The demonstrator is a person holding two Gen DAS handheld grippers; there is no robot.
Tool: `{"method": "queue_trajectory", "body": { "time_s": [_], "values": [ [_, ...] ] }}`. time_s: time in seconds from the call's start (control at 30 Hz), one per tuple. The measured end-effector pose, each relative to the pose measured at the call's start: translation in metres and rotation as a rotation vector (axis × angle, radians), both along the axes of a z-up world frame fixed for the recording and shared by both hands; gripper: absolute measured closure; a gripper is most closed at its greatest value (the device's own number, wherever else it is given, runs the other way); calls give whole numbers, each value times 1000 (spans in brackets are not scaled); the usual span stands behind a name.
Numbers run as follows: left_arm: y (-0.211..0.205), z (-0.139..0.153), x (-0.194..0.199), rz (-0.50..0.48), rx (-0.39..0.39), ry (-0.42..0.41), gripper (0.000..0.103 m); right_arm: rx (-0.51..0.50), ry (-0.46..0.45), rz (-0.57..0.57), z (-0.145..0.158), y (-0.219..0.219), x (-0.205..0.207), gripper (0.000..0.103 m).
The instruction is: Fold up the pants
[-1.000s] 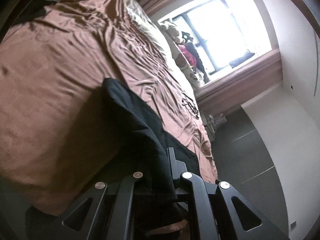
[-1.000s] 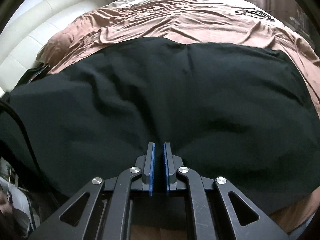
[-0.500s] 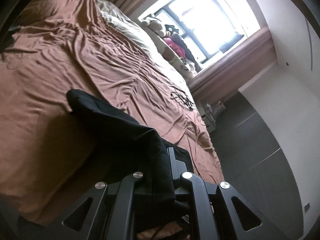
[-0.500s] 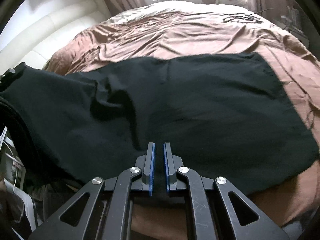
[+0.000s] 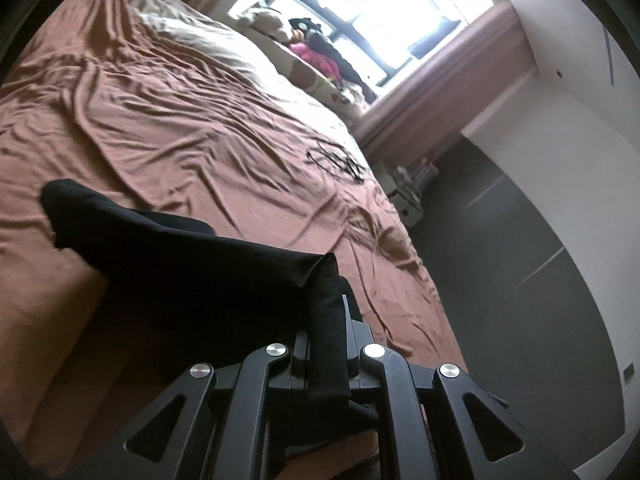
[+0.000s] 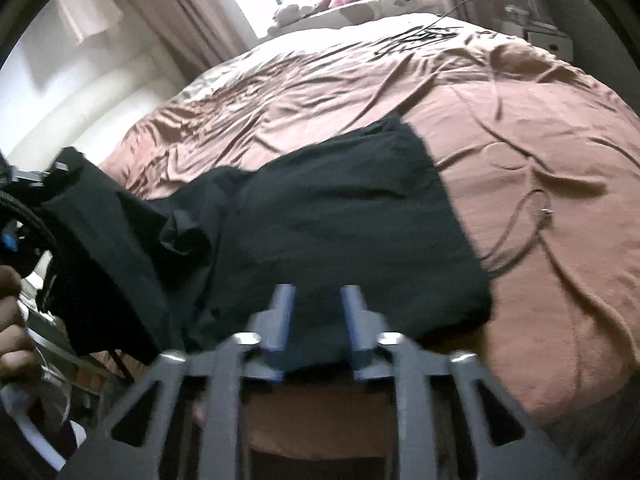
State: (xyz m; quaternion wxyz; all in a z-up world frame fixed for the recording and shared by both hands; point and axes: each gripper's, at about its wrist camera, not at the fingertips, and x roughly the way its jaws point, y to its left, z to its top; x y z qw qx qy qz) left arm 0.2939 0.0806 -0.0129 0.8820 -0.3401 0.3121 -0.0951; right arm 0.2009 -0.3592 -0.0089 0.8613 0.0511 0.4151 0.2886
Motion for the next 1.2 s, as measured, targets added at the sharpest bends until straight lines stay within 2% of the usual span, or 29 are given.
{"method": "queue_trajectory", "body": {
  "time_s": [0.03, 0.07, 0.33, 0.63, 0.73, 0.9, 1.03, 1.2],
  "values": [
    [-7, -1, 5, -14, 6, 4, 94, 7, -10, -11, 3, -9, -1, 48],
    [-14, -3, 10, -28, 13, 8, 94, 10, -21, -22, 5, -15, -4, 47],
    [-71, -15, 42, -150, 69, 47, 94, 59, 16, -119, 12, -70, -11, 47],
    [-146, -33, 59, -349, 258, 100, 94, 91, 57, -224, 14, -119, -12, 47],
    [-165, -42, 56, -400, 292, 115, 94, 91, 65, -234, 14, -124, -12, 47],
    [-179, -58, 49, -456, 273, 141, 94, 103, 76, -228, 14, -127, -12, 47],
    [-181, -73, 42, -489, 200, 175, 94, 106, 77, -217, 14, -129, -13, 47],
    [-188, -78, 26, -515, 178, 194, 93, 144, 76, -185, 15, -130, -15, 47]
  ]
}}
